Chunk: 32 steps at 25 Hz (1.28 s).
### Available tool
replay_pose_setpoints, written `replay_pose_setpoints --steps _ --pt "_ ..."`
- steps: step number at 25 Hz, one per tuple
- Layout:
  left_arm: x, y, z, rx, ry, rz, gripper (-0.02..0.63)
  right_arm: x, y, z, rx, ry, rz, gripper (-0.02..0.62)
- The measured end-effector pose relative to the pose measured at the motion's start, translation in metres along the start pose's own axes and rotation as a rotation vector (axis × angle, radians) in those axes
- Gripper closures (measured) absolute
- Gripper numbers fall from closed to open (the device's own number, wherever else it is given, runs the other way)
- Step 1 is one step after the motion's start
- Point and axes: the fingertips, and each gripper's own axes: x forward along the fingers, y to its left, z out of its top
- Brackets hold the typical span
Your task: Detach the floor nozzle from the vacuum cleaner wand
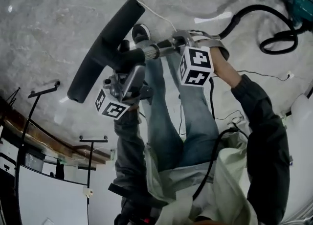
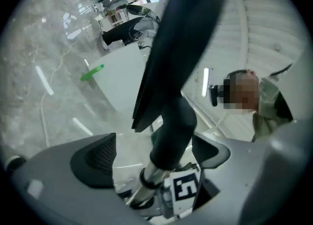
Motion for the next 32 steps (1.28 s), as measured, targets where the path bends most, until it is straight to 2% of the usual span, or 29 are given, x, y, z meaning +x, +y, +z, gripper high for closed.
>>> replay_pose_setpoints --steps 1,3,5,7,8,9,10,12,14,15,16,17,18,19,20,21,22,25,28,30,32 --pt "0.008 -0.039 -0.001 -0.005 0.007 -0.086 0.132 -0.023 0.011 -0.007 -0.021 0.006 -0.005 0.454" --pt "0.023 -0.11 -0.015 0.041 0.113 -0.224 0.127 -0.066 0.033 -0.018 -0.051 0.016 -0.01 0.454" --pt "0.031 -0.163 -0.03 0.103 0.24 -0.288 0.132 -0.103 0.052 -0.021 -0.053 0.022 -0.003 0.454" --pt "0.036 -0.206 -0.036 0.157 0.306 -0.34 0.2 -0.133 0.065 -0.022 -0.042 0.039 -0.012 0.454" --pt "0.037 -0.227 -0.037 0.184 0.314 -0.371 0.256 -0.146 0.069 -0.022 -0.034 0.051 -0.024 0.454" --pt "0.036 -0.246 -0.036 0.212 0.313 -0.401 0.344 -0.157 0.074 -0.021 -0.023 0.057 -0.035 0.454" --pt "0.032 -0.263 -0.034 0.239 0.306 -0.424 0.393 -0.168 0.08 -0.019 -0.008 0.056 -0.044 0.454" --pt "0.021 -0.289 -0.029 0.265 0.293 -0.448 0.394 -0.187 0.092 -0.01 0.013 0.043 -0.072 0.454" --pt "0.01 -0.316 -0.017 0.195 0.258 -0.466 0.396 -0.203 0.103 0.0 0.012 0.047 -0.106 0.454" --pt "0.005 -0.331 -0.011 0.138 0.24 -0.472 0.286 -0.21 0.111 0.005 0.004 0.061 -0.115 0.454" --pt "-0.001 -0.347 -0.009 0.114 0.239 -0.468 0.028 -0.219 0.121 0.009 -0.004 0.083 -0.117 0.454" --pt "-0.007 -0.361 -0.01 0.148 0.252 -0.461 0.002 -0.229 0.133 0.013 -0.009 0.104 -0.116 0.454" --pt "-0.015 -0.375 -0.011 0.216 0.263 -0.46 0.003 -0.239 0.144 0.017 -0.012 0.118 -0.117 0.454" --pt "-0.024 -0.387 -0.008 0.28 0.257 -0.465 0.041 -0.248 0.155 0.02 -0.013 0.12 -0.119 0.454" --pt "-0.033 -0.396 -0.002 0.332 0.236 -0.465 0.171 -0.255 0.166 0.024 -0.013 0.115 -0.12 0.454" --pt "-0.042 -0.403 0.006 0.371 0.208 -0.454 0.337 -0.262 0.175 0.029 -0.009 0.109 -0.117 0.454" --pt "-0.049 -0.41 0.014 0.396 0.18 -0.443 0.436 -0.271 0.183 0.035 -0.004 0.107 -0.109 0.454" --pt "-0.071 -0.437 0.02 0.414 0.158 -0.459 0.457 -0.296 0.212 0.044 -0.023 0.128 -0.068 0.453" --pt "-0.075 -0.461 0.027 0.43 0.168 -0.477 0.457 -0.319 0.219 0.049 -0.068 0.131 -0.118 0.454" --pt "-0.078 -0.472 0.037 0.449 0.139 -0.43 0.46 -0.329 0.224 0.06 -0.071 0.063 -0.171 0.451" --pt "-0.081 -0.488 0.047 0.512 0.104 -0.412 0.466 -0.34 0.223 0.075 -0.049 -0.069 -0.251 0.451"
